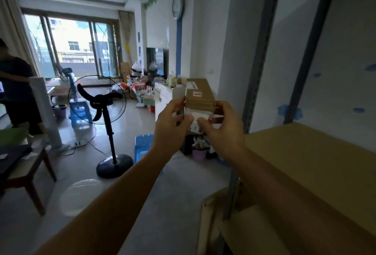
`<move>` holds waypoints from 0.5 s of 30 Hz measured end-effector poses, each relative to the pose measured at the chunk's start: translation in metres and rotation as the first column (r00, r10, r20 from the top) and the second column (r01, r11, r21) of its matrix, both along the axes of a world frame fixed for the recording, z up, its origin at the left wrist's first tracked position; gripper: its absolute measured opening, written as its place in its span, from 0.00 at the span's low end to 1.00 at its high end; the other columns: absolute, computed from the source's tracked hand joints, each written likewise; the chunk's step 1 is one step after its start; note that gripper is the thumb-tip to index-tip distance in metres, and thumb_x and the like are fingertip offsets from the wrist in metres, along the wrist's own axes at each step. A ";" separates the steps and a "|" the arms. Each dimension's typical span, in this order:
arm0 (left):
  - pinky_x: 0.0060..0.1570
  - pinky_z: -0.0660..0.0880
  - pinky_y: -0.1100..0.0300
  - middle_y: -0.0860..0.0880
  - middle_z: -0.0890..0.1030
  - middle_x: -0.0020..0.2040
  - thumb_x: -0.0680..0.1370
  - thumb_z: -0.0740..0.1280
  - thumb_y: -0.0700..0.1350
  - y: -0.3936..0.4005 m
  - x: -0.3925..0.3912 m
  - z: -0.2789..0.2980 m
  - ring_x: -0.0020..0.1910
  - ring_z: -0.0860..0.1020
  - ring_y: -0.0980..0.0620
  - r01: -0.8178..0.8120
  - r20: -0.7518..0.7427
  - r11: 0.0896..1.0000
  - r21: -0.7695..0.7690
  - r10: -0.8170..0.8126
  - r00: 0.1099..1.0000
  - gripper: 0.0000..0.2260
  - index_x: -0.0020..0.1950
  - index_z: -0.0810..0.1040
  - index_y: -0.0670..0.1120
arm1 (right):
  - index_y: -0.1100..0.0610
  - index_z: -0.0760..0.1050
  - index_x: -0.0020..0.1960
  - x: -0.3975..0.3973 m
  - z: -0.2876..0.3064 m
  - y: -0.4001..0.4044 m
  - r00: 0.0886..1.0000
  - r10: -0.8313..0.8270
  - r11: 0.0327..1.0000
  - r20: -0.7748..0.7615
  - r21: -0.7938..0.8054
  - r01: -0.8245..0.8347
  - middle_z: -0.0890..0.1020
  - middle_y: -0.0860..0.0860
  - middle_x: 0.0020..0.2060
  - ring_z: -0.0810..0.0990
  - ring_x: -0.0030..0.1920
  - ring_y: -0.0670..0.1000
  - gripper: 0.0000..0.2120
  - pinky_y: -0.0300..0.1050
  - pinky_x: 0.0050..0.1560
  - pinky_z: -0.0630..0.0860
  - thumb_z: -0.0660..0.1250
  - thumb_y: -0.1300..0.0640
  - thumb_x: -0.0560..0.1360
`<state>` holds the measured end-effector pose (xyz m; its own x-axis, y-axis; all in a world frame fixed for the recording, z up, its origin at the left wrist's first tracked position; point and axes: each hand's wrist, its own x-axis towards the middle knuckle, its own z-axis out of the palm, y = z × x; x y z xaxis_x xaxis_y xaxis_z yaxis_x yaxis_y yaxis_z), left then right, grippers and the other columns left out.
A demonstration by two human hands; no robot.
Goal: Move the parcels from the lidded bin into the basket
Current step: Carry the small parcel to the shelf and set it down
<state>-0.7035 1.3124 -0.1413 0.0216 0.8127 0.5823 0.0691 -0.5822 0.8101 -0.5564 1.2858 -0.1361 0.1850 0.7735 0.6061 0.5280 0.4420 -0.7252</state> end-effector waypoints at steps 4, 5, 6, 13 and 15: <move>0.58 0.80 0.61 0.50 0.80 0.65 0.80 0.69 0.36 0.032 -0.022 -0.027 0.61 0.80 0.56 -0.034 -0.051 0.993 0.115 0.041 0.998 0.21 0.73 0.74 0.44 | 0.50 0.73 0.64 -0.017 -0.030 0.032 1.000 0.011 0.999 -0.026 0.036 -0.010 0.76 0.31 0.48 0.78 0.49 0.31 0.19 0.28 0.47 0.77 0.75 0.55 0.76; 0.58 0.79 0.63 0.49 0.80 0.65 0.80 0.69 0.36 0.037 -0.025 -0.039 0.62 0.80 0.56 -0.038 -0.064 0.990 0.134 0.047 0.997 0.21 0.73 0.73 0.43 | 0.49 0.73 0.64 -0.020 -0.043 0.037 1.000 0.011 0.999 -0.028 0.043 -0.010 0.75 0.30 0.48 0.77 0.48 0.29 0.19 0.25 0.46 0.76 0.74 0.55 0.76; 0.58 0.79 0.63 0.48 0.80 0.66 0.80 0.68 0.36 0.041 -0.026 -0.052 0.62 0.80 0.56 -0.042 -0.070 0.988 0.146 0.052 0.996 0.21 0.73 0.73 0.42 | 0.49 0.72 0.64 -0.021 -0.057 0.042 1.000 0.014 0.999 -0.026 0.049 -0.012 0.74 0.30 0.48 0.76 0.47 0.27 0.18 0.22 0.45 0.74 0.74 0.55 0.76; 0.60 0.78 0.62 0.50 0.80 0.66 0.80 0.68 0.37 0.058 -0.023 -0.182 0.63 0.79 0.56 -0.089 -0.088 0.984 0.157 0.103 0.991 0.22 0.73 0.73 0.43 | 0.51 0.74 0.62 -0.019 -0.189 0.061 0.996 0.063 0.996 -0.065 0.068 -0.059 0.77 0.33 0.48 0.76 0.47 0.25 0.17 0.21 0.44 0.72 0.74 0.60 0.76; 0.60 0.78 0.60 0.50 0.80 0.66 0.80 0.68 0.37 0.062 -0.022 -0.229 0.63 0.80 0.54 -0.095 -0.070 0.988 0.125 0.104 0.992 0.21 0.73 0.73 0.43 | 0.52 0.75 0.63 -0.022 -0.237 0.065 0.993 0.079 0.995 -0.084 0.059 -0.074 0.77 0.33 0.48 0.77 0.48 0.26 0.17 0.24 0.46 0.74 0.73 0.60 0.76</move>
